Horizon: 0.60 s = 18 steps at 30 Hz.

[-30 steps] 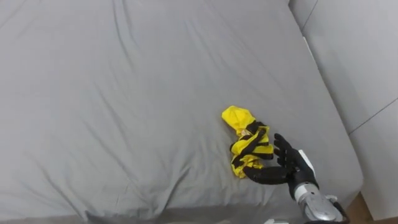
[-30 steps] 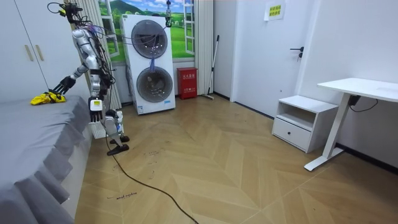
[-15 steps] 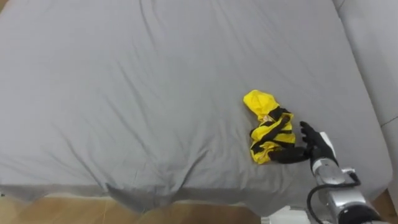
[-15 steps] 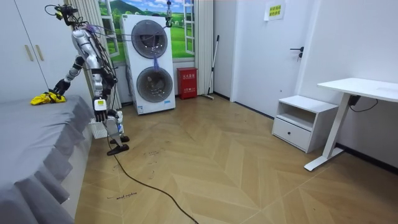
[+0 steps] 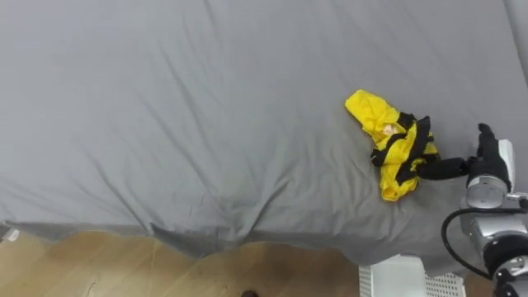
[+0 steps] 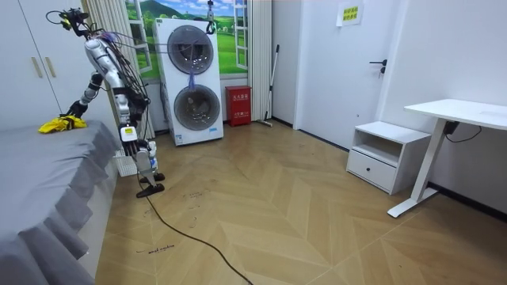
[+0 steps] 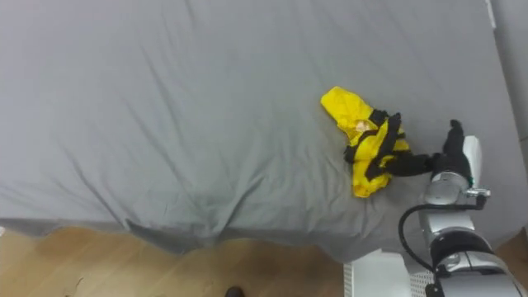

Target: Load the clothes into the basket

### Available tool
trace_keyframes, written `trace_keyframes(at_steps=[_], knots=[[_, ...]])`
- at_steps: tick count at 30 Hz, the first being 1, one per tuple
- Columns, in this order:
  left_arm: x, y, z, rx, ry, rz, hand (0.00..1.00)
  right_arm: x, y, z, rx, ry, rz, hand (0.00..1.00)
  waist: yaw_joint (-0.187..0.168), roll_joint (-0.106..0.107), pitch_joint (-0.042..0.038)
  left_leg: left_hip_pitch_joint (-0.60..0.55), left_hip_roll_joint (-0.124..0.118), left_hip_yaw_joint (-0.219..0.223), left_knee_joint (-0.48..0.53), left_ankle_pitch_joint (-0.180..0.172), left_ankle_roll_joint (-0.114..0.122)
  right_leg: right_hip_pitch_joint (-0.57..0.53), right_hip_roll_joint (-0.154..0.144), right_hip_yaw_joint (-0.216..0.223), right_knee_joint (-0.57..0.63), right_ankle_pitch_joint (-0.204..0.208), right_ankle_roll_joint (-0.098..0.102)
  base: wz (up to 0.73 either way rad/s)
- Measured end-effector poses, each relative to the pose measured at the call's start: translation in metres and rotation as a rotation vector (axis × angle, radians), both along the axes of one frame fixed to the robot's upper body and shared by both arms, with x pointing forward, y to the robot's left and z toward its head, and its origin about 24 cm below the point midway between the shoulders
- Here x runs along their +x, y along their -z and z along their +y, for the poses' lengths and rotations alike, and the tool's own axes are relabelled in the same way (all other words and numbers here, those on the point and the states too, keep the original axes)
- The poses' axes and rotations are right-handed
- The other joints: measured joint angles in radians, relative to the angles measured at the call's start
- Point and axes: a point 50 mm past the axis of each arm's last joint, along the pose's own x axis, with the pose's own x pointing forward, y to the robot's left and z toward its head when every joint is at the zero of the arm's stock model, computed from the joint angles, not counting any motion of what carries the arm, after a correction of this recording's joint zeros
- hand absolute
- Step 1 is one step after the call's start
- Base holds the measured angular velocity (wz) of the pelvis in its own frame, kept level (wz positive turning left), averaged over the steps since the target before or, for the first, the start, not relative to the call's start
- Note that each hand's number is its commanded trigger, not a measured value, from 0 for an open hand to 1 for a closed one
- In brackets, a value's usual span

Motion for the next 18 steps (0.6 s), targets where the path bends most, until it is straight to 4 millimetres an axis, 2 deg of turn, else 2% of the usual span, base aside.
trace_keyframes(at_steps=[4,8,11,15,18], knots=[[0.003,-0.001,0.0,0.0,0.003,-0.008,0.0,0.009,-0.009,0.003,-0.001,-0.012,-0.029,0.0,-0.003,0.0,0.0048,-0.013,-0.001,0.008,0.001,0.003,0.001,-0.021,-0.003,0.001,0.01,0.0,0.0,-0.08],[0.005,-0.001,-0.002,-0.003,0.024,-0.008,0.0,0.014,-0.013,0.008,0.009,-0.061,-0.025,0.0,0.001,0.001,0.0056,-0.013,0.0,0.008,0.0,0.004,0.001,-0.019,-0.003,-0.003,0.007,0.0,0.0,0.0],[0.007,-0.001,-0.002,-0.002,0.028,-0.014,0.0,0.018,-0.014,0.012,0.024,-0.109,-0.017,0.0,0.004,0.002,0.0147,-0.014,0.0,0.009,-0.003,0.004,0.001,-0.021,-0.003,-0.002,0.006,0.0,0.0,0.0],[0.008,-0.001,-0.003,-0.001,0.04,-0.017,0.0,0.023,-0.016,0.018,0.014,-0.18,-0.005,0.0,0.013,0.003,0.0145,-0.014,0.0,0.014,-0.01,0.004,0.001,-0.028,-0.002,0.002,0.008,0.0,0.0,-0.06],[0.009,-0.002,-0.003,0.0,0.051,-0.021,0.0,0.031,-0.02,0.037,0.021,-0.277,-0.031,0.0,0.023,0.004,0.0142,-0.013,0.001,0.029,-0.006,0.004,0.001,-0.033,-0.003,0.001,0.009,0.0,0.0,-0.18]])
